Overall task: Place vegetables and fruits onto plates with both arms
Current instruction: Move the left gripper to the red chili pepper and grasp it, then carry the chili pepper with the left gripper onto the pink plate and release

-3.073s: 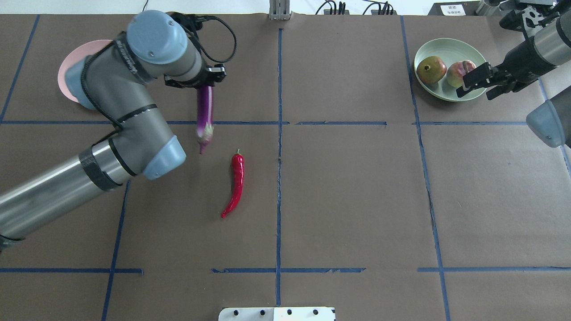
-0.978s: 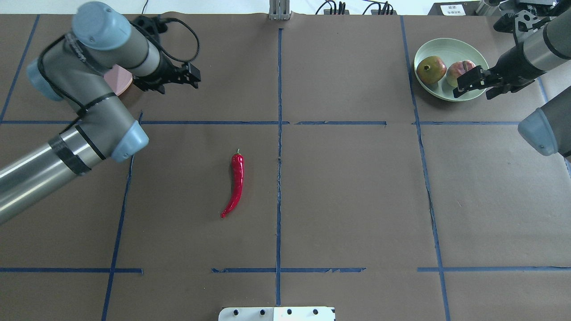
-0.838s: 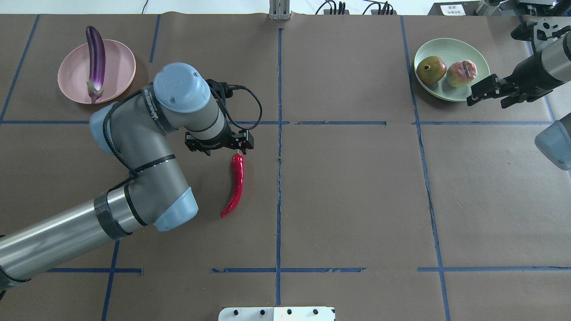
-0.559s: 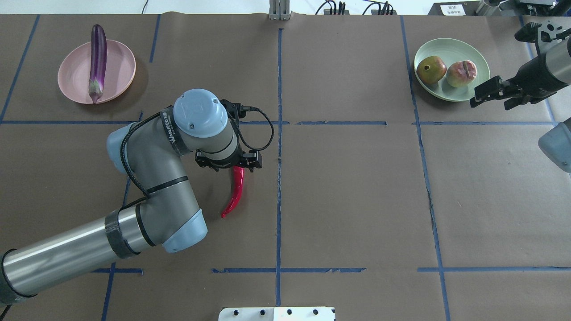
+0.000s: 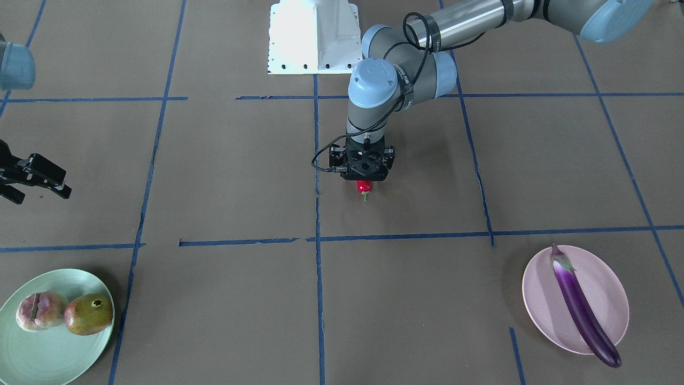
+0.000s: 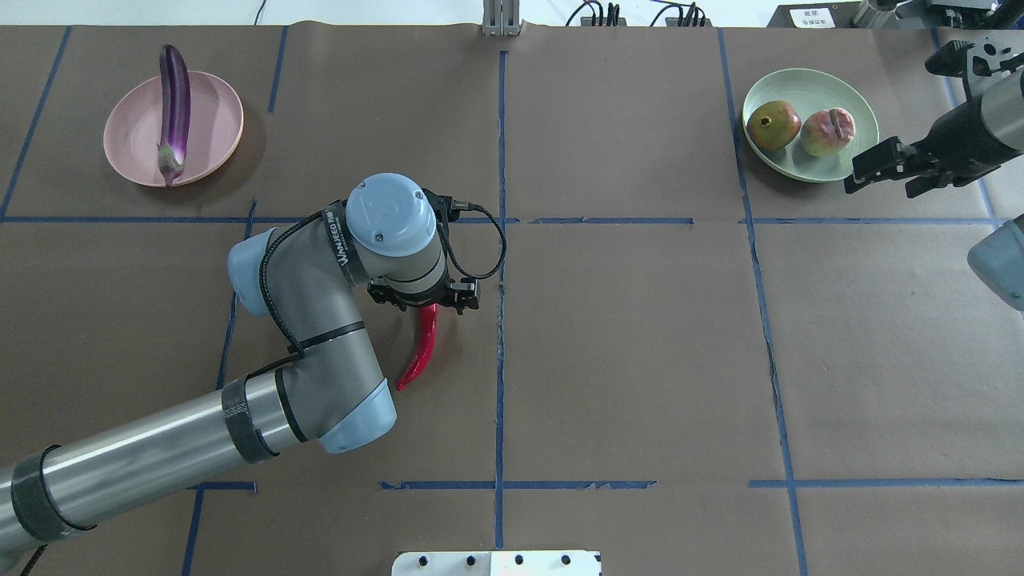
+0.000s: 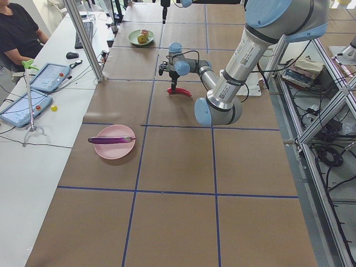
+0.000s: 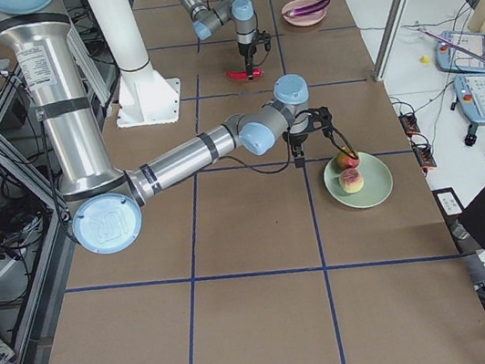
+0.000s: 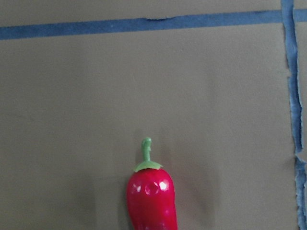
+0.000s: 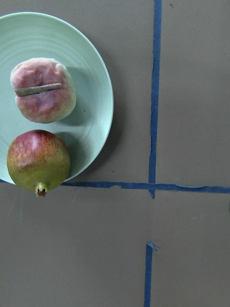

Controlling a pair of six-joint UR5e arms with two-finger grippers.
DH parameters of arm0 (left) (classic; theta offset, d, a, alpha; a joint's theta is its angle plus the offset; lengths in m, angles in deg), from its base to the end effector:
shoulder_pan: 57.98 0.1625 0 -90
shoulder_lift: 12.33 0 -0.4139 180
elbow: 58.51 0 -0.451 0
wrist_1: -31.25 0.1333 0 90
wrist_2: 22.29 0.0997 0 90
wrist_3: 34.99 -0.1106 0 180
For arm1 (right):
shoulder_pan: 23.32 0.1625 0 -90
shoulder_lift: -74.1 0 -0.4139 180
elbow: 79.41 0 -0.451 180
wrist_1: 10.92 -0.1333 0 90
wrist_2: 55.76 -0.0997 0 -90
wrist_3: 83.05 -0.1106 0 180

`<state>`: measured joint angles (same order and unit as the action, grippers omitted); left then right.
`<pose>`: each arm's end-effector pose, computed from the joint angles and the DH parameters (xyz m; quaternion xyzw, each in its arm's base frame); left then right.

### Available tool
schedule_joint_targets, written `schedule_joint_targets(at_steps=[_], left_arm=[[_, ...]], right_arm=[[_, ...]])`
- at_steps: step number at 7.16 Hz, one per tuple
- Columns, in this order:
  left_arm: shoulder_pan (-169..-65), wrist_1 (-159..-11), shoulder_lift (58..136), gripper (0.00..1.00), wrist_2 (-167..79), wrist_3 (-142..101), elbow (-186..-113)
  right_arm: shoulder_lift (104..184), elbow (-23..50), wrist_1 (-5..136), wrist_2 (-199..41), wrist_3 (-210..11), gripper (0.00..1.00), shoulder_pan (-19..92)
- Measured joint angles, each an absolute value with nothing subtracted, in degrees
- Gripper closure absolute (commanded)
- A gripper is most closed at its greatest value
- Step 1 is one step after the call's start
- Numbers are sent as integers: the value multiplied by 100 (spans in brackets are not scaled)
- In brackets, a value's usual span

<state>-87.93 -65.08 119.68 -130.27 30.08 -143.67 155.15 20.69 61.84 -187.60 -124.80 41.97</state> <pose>0.6273 -0.4759 0.2052 0.0399 0.3917 0.0177 0.9191 -0.2050 -0.5880 0.4316 0.0574 -0.4432 0.0215 0.8943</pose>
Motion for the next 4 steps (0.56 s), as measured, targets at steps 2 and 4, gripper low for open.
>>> schedule_joint_targets(at_steps=[2, 4], left_arm=[[-8819, -6478, 11928, 100, -13015, 3029, -14438], [-9328, -6452, 11867, 100, -13025, 3062, -14849]], right_arm=[[15524, 2069, 6178, -18760, -12480, 0, 4194], [15518, 2070, 6177, -18760, -12480, 0, 4197]])
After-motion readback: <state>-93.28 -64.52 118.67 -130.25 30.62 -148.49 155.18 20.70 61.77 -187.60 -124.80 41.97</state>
